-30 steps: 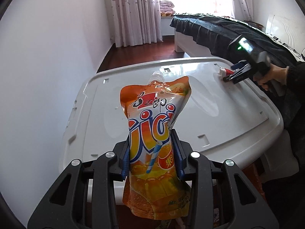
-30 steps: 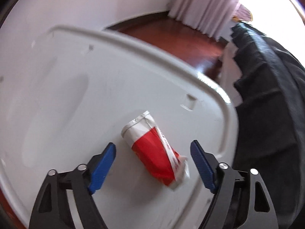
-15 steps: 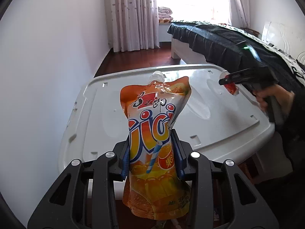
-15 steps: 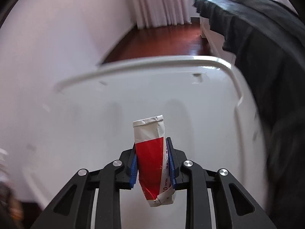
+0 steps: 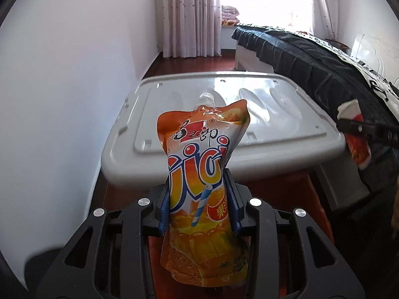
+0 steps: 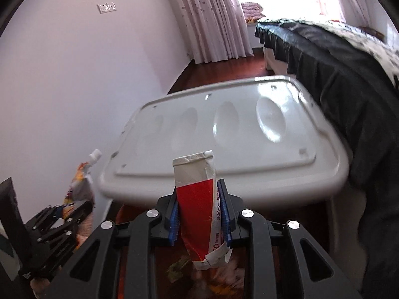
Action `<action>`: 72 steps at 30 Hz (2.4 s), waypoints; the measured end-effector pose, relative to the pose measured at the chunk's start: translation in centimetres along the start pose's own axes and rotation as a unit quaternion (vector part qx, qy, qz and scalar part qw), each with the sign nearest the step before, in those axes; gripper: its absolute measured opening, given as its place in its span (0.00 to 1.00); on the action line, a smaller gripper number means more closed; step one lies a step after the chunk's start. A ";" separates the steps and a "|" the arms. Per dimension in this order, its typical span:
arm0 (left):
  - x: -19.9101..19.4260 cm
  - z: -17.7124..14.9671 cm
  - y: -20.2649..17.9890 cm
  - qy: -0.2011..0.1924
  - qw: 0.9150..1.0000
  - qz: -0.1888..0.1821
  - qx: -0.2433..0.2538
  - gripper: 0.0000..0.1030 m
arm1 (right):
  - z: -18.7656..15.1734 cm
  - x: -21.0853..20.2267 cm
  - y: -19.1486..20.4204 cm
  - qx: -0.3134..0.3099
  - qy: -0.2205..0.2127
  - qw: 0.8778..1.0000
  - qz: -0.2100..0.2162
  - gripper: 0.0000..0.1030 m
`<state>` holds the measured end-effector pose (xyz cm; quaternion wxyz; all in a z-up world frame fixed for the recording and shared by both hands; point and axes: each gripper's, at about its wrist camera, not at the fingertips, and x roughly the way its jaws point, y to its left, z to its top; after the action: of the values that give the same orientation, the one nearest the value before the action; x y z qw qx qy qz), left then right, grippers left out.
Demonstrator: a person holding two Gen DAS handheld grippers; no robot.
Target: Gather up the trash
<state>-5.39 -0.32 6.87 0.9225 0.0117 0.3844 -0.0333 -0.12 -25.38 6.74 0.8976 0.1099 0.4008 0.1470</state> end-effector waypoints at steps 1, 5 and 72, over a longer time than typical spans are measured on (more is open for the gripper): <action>-0.2 -0.5 0.0 0.003 1.000 0.004 -0.004 0.35 | -1.2 -0.2 0.2 0.004 -0.004 1.000 -0.004 0.26; 0.1 -3.8 -0.4 0.036 0.999 0.004 -0.019 0.35 | -6.1 0.4 1.0 0.000 0.002 0.999 -0.032 0.26; 3.8 -9.3 -0.8 0.106 0.994 0.016 0.005 0.89 | -13.1 1.5 -1.6 0.040 0.005 0.992 -0.116 0.87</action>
<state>-9.39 -0.90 -2.38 0.8770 0.0262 0.4794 -0.0188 -8.69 -25.28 -3.38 0.9012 0.0980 0.4213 0.0263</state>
